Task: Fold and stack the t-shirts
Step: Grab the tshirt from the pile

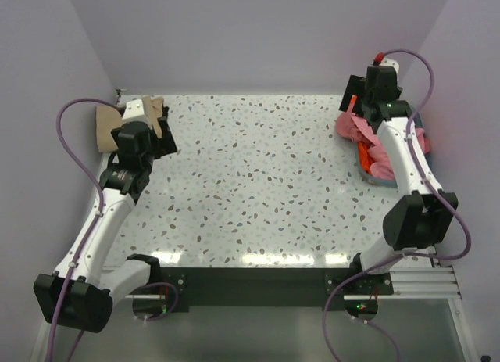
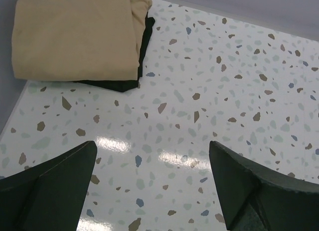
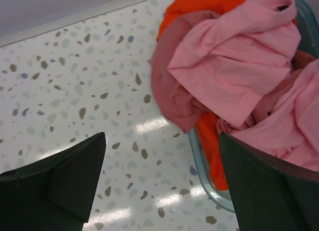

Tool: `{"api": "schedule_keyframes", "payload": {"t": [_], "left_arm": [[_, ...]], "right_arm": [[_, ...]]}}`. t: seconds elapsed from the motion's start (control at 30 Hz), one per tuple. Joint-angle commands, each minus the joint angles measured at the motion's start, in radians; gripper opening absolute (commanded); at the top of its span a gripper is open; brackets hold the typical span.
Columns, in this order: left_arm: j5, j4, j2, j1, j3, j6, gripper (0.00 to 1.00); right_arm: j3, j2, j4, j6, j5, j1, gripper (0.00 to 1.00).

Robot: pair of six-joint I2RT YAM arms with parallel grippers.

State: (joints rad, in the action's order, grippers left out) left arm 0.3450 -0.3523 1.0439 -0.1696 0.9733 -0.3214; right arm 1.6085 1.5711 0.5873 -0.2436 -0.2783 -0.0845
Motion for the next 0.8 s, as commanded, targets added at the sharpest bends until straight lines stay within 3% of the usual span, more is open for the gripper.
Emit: {"api": "schedule_keyframes", "payload": {"t": [0.0, 0.27, 0.77], "left_arm": [[-0.060, 0.009, -0.010, 0.004, 0.018, 0.002, 1.00], [-0.110, -0.025, -0.033, 0.004, 0.015, -0.002, 1.00], [-0.097, -0.065, -0.107, 0.004, -0.045, -0.071, 1.00]], "right_arm": [[0.024, 0.076, 0.048, -0.045, -0.080, 0.029, 0.98], [0.036, 0.221, 0.017, -0.138, -0.329, 0.043, 0.97], [-0.154, 0.248, -0.041, -0.238, -0.361, 0.196, 0.96]]}}
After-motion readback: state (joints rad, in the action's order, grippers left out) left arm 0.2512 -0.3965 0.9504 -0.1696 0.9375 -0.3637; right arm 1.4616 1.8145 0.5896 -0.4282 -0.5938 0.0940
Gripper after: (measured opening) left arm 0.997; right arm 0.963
